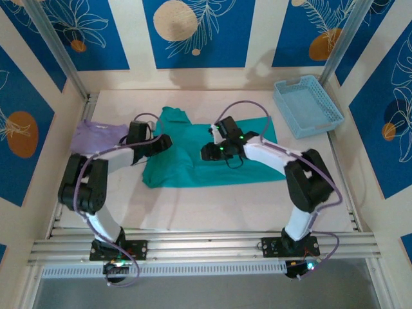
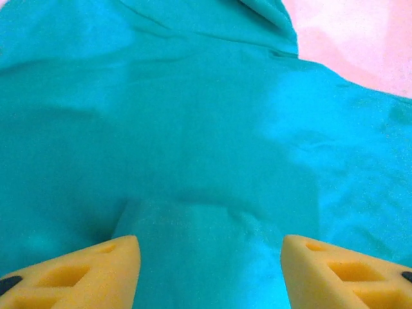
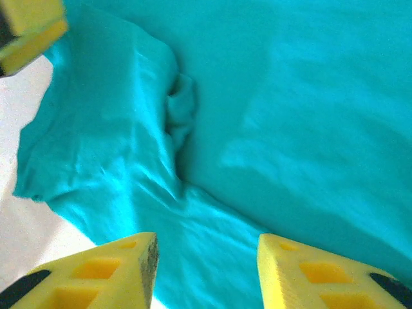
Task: Fold the inside-out t-shirt
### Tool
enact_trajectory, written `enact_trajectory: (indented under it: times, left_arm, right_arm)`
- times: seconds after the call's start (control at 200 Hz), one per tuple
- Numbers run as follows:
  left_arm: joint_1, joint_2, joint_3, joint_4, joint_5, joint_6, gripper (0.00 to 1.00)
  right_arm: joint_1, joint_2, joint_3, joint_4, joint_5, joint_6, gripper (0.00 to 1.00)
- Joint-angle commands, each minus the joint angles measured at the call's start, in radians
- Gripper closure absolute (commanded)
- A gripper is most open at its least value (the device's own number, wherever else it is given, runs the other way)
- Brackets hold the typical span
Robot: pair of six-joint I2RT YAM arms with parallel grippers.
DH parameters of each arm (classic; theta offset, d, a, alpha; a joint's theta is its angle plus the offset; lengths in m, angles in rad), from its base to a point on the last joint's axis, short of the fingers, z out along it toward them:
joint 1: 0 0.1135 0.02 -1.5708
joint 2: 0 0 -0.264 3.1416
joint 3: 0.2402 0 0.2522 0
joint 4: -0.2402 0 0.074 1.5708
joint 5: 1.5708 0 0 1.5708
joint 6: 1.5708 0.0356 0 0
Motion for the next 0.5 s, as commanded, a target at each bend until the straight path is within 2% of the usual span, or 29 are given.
enact_trajectory:
  times: [0.0,0.16,0.26,0.35,0.46,0.495]
  left_arm:
    - [-0.045,-0.18,-0.114,-0.022,-0.005,-0.021,0.4]
    - [-0.104,-0.286,-0.255,-0.052,0.093,-0.066,0.39]
    - [-0.109,-0.321,-0.302,-0.072,0.094,-0.049,0.39]
    - [-0.103,-0.305,-0.31,-0.098,0.057,-0.008,0.38]
    - [-0.068,-0.252,-0.326,-0.076,0.091,-0.01,0.38]
    - [-0.06,-0.244,-0.338,-0.067,0.091,-0.014,0.38]
  right_arm:
    - [-0.076,-0.124,-0.112,-0.096,0.09,0.023,0.52]
    - [-0.293,-0.23,-0.265,-0.16,0.111,0.069,0.47]
    - [-0.412,-0.218,-0.284,-0.166,0.067,0.079,0.42]
    - [-0.456,-0.164,-0.259,-0.172,0.061,0.076,0.4]
    - [-0.49,-0.097,-0.228,-0.211,0.063,0.063,0.37]
    - [-0.502,-0.08,-0.224,-0.223,0.045,0.057,0.33]
